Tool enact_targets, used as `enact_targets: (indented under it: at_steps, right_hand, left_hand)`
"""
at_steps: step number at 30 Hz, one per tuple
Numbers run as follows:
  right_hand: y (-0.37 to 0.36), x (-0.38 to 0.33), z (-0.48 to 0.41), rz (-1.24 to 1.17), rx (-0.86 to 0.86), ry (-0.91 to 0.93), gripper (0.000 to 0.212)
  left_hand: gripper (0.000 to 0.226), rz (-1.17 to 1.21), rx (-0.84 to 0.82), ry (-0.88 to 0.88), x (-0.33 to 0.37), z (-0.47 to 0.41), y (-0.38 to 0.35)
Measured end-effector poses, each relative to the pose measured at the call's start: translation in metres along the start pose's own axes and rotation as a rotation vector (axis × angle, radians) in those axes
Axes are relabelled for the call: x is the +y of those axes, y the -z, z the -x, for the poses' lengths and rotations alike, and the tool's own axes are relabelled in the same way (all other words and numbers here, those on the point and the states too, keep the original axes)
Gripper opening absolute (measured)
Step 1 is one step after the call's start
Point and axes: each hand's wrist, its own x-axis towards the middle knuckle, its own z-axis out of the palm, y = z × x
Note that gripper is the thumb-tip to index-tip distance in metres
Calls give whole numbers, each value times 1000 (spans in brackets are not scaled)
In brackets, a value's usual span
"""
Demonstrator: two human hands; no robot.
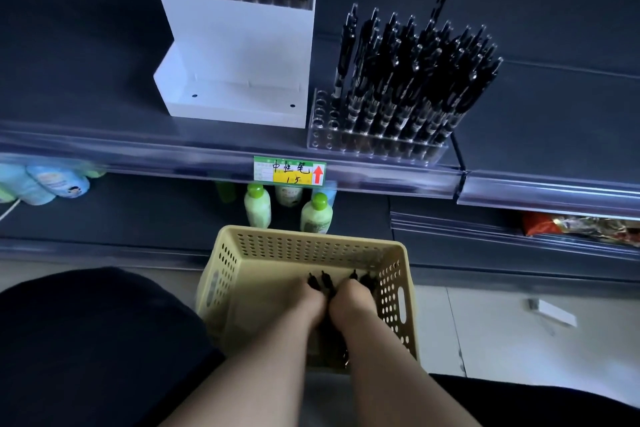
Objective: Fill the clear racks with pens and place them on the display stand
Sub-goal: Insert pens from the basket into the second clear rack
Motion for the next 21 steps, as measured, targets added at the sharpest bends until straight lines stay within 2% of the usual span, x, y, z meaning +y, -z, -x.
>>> enact_targets:
  at_steps: [3, 5, 10, 13, 17, 21]
  right_hand:
    - [2, 0, 3, -10, 25, 59, 26]
    - [7, -2, 7, -18, 65, 98, 35]
    - [25, -11, 31, -66, 192, 268, 33]
    - [34, -18, 52, -90, 257, 386, 26]
    - [51, -32, 83, -243, 348, 491, 17]
    - [85, -51, 111, -346, 496, 617, 14]
  left_hand:
    - [23, 46, 24, 3, 1, -2, 7]
    - [26, 111, 2, -46, 5, 1, 11]
    - [33, 179, 48, -317, 18, 37, 31]
    - [25, 152, 84, -461, 26, 59, 47]
    - [23, 97, 62, -656, 48, 94, 69]
    - [6, -1, 162, -833, 86, 132, 96]
